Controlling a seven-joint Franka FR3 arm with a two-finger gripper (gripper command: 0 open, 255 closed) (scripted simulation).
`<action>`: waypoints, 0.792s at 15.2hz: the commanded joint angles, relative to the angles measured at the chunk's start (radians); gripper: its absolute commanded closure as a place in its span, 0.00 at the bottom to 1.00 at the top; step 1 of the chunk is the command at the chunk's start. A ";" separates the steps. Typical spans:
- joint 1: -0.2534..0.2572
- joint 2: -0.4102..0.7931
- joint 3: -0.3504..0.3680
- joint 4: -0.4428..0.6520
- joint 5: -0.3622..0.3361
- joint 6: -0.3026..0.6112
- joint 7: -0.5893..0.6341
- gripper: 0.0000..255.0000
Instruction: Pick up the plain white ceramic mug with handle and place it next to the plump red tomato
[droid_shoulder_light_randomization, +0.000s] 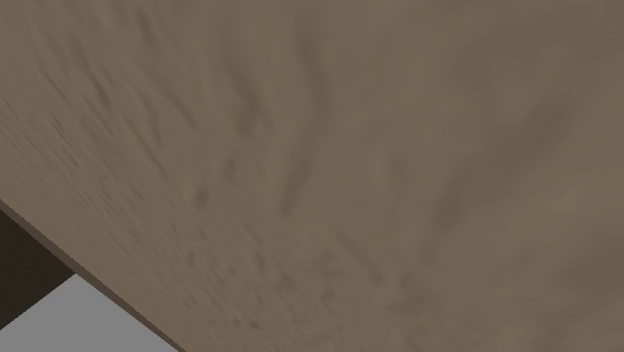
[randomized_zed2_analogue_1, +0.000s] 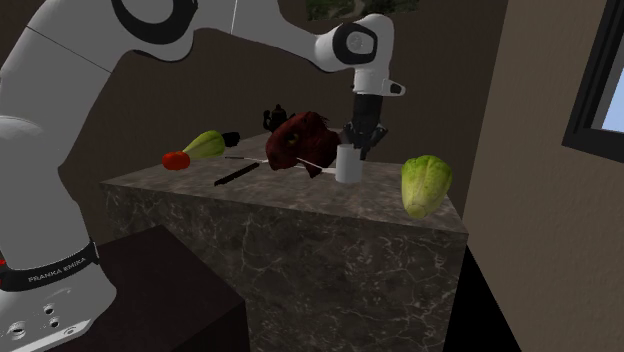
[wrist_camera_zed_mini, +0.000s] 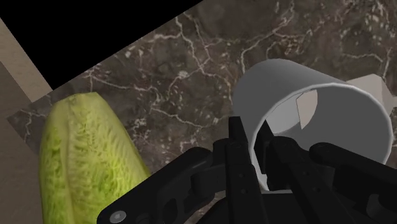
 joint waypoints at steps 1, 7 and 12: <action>-0.002 -0.002 -0.001 0.024 -0.001 -0.026 0.000 1.00; -0.008 0.003 -0.001 0.113 -0.001 -0.110 0.002 1.00; -0.017 0.019 -0.001 0.208 0.001 -0.188 0.003 1.00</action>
